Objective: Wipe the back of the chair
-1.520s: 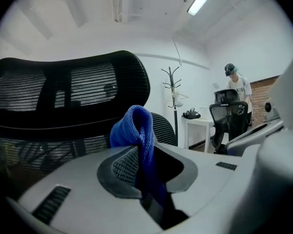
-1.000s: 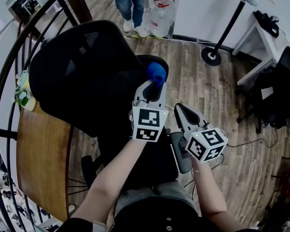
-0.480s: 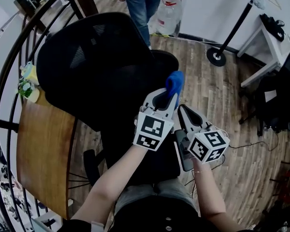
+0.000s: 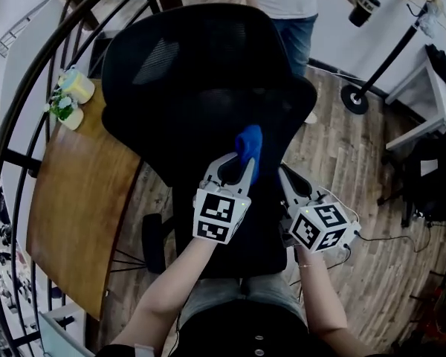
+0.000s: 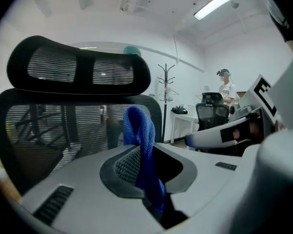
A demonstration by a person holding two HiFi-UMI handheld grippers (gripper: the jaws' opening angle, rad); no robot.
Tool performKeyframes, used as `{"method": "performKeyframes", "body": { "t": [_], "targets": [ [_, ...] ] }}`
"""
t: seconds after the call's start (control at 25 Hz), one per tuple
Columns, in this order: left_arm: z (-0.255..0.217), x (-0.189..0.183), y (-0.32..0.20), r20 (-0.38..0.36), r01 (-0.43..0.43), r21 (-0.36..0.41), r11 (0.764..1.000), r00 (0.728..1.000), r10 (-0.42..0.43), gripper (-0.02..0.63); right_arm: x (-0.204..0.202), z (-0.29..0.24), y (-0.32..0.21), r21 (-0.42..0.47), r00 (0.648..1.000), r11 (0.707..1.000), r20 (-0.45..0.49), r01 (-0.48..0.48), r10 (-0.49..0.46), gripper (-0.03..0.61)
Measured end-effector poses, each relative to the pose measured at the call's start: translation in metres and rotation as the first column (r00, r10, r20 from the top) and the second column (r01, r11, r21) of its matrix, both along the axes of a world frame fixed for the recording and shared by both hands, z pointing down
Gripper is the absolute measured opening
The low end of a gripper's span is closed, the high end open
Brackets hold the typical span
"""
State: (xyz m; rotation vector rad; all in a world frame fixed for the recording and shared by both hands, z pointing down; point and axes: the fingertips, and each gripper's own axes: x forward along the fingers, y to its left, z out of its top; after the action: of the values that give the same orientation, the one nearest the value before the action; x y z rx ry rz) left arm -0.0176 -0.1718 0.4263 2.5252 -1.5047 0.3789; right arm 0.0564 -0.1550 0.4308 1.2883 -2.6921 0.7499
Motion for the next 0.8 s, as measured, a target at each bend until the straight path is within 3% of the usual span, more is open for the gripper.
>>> {"method": "performKeyframes", "body": {
  "t": [0.16,0.32,0.52,0.8],
  "targets": [
    [0.011,-0.053,0.014,-0.008,0.12,-0.018,0.993,0.993,-0.12,0.063,-0.031,0.003,0.009,-0.001,0.998,0.998,-0.005,0.055,-0.055,0.032],
    [0.019,-0.107,0.024,0.002,0.241,-0.029,0.97,0.97,-0.241,0.063,-0.06,0.004,0.015,-0.003,0.994,0.994,-0.014,0.113,-0.113,0.032],
    [0.025,-0.179,0.032,0.036,0.384,-0.019,0.923,0.923,-0.383,0.063,-0.091,0.007,0.018,-0.008,0.986,0.986,-0.024,0.164,-0.164,0.032],
    [0.023,-0.261,0.039,0.05,0.542,0.004,0.84,0.839,-0.542,0.063,-0.119,0.013,0.018,-0.017,0.975,0.976,-0.04,0.217,-0.218,0.032]
  ]
}}
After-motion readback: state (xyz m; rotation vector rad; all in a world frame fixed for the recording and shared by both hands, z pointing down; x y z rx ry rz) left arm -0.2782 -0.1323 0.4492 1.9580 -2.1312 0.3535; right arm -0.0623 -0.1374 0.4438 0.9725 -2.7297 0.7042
